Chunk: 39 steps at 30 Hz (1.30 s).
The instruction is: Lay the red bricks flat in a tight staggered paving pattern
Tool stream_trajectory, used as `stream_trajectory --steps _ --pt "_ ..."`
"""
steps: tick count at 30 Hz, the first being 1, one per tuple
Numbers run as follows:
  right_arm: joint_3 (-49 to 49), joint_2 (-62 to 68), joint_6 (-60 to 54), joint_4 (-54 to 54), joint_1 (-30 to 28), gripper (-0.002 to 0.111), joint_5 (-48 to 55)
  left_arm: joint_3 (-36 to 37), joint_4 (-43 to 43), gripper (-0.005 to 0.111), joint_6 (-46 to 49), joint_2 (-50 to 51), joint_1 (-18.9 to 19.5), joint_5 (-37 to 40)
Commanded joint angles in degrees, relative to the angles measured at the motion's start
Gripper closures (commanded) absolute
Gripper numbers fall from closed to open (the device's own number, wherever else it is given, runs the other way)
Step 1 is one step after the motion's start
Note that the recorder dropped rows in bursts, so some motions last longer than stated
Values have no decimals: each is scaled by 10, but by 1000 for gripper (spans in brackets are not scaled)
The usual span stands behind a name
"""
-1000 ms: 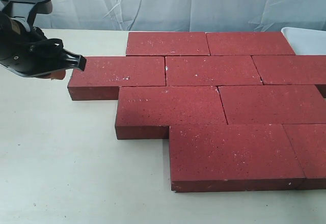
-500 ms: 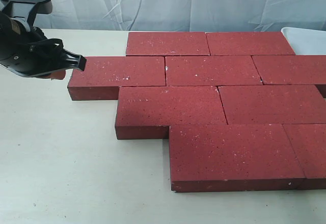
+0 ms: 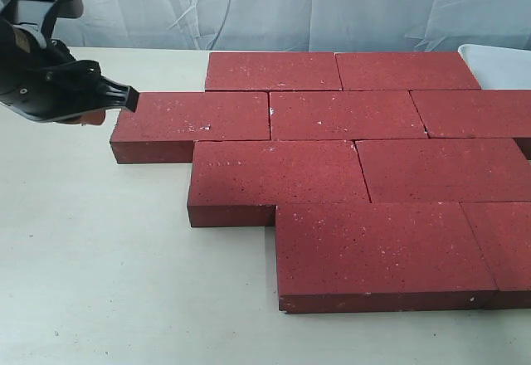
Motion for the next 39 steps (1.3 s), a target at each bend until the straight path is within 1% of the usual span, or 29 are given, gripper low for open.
stream_trajectory --steps 1,10,14,17,21,27,35,39 --pt "3 -3 0 -2 2 108 -9 1 -3 107 0 -28 -5 -4" --pt "3 -3 0 0 2 108 -7 1 -3 107 0 -115 0 -4" --pt "3 -3 0 0 2 108 -7 11 -9 107 0 -156 20 -4" --pt "3 -3 0 0 2 108 -7 34 -9 107 0 -195 42 -6" --pt "3 -3 0 0 2 108 -7 81 -11 107 0 -261 75 -7" --pt "3 -3 0 -2 2 108 -9 159 -10 107 0 -381 114 -13" --pt "3 -3 0 -3 2 108 -9 266 10 107 0 -555 156 -63" --pt "3 -3 0 -3 2 108 -9 319 10 107 0 -612 163 -85"
